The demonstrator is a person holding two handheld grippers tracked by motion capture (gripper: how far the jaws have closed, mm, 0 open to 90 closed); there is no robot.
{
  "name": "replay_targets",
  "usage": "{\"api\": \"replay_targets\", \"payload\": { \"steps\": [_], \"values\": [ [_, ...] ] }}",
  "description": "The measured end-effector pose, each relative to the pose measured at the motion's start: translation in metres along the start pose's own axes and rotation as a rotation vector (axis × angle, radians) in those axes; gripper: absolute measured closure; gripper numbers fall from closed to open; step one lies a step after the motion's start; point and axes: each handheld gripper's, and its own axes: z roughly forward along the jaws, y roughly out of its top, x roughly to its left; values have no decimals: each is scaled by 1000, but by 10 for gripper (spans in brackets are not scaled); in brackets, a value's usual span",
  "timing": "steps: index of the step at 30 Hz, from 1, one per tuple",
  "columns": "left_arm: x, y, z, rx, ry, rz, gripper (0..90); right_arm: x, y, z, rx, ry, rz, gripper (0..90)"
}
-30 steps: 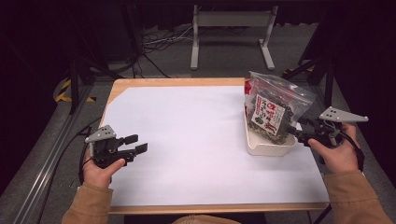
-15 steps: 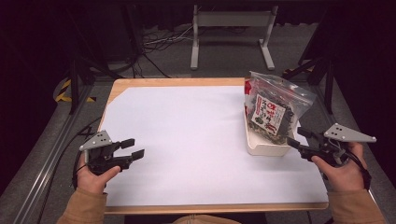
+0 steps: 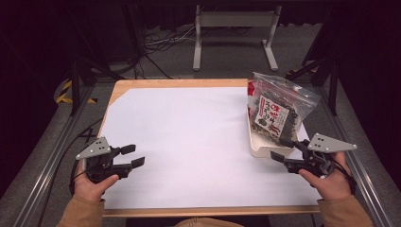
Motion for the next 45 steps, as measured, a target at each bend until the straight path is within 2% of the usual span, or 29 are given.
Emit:
{"api": "replay_targets", "payload": {
  "steps": [8,13,19,23,29,35,41,45],
  "values": [
    [1,-3,-3,-13,-4,0,378,11,-4,22,16,66,-16,376],
    [1,-5,-2,-4,-8,4,376,18,-8,36,25,96,-31,369],
    [1,-7,0,-5,-16,1,375,27,-14,51,43,110,-53,363],
    [2,-8,1,-12,-19,-2,375,29,-19,58,41,109,-42,355],
    [3,-12,5,-8,-22,-1,375,31,-31,70,66,104,-31,354],
    [1,-14,9,3,-25,2,375,30,-39,76,75,70,-10,354],
    [2,-14,9,4,-23,9,375,31,-49,86,135,39,13,359],
    [2,-15,10,9,-24,1,374,30,-49,87,136,30,25,359]
  ]
}}
